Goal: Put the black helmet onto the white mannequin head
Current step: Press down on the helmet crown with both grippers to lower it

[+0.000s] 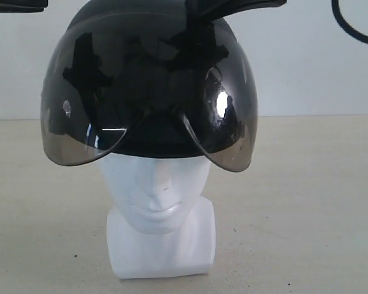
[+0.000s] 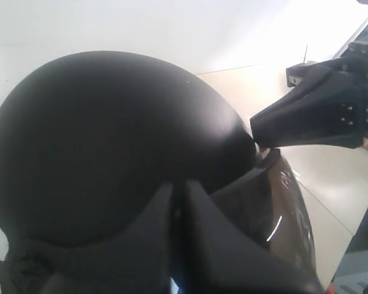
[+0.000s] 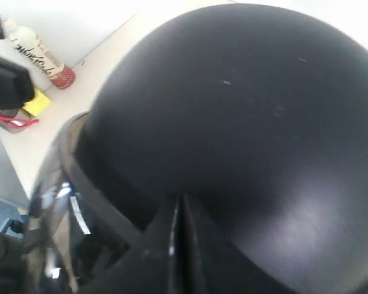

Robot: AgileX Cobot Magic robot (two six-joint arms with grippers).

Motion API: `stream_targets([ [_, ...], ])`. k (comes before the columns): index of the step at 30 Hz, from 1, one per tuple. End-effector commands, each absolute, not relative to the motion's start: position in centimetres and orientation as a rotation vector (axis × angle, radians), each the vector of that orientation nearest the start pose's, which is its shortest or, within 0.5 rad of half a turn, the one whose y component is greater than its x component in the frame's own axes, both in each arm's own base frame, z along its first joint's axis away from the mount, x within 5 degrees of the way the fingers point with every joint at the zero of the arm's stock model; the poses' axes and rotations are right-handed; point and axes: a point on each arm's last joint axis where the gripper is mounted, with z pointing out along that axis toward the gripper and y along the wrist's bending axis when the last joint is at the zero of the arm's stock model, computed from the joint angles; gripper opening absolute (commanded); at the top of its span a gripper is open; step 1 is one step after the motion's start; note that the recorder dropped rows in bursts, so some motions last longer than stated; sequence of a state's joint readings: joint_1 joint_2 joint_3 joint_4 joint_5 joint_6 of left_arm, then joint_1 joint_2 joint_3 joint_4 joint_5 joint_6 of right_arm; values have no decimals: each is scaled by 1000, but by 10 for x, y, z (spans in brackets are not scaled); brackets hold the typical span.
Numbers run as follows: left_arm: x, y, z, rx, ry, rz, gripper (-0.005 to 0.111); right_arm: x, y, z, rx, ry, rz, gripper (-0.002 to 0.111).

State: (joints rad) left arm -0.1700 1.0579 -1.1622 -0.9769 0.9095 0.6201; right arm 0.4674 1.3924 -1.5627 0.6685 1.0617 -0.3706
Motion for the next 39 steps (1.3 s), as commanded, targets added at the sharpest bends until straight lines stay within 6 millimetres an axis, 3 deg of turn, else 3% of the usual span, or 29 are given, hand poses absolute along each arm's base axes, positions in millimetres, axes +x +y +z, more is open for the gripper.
stream_targets([
  [1, 195, -97, 422, 526, 1940, -929, 4, 223, 179, 438, -914, 2159, 879, 0],
  [7, 206, -103, 412, 566, 1981, -996, 4, 225, 178, 437, -891, 2176, 854, 0],
  [25, 199, -104, 405, 651, 2055, -1025, 4, 222, 179, 434, -892, 2231, 887, 0],
  [34, 199, -104, 404, 653, 2057, -1027, 4, 223, 180, 417, -880, 2283, 898, 0],
  [39, 200, -104, 394, 632, 2085, -1031, 4, 224, 181, 410, -871, 2295, 905, 0],
])
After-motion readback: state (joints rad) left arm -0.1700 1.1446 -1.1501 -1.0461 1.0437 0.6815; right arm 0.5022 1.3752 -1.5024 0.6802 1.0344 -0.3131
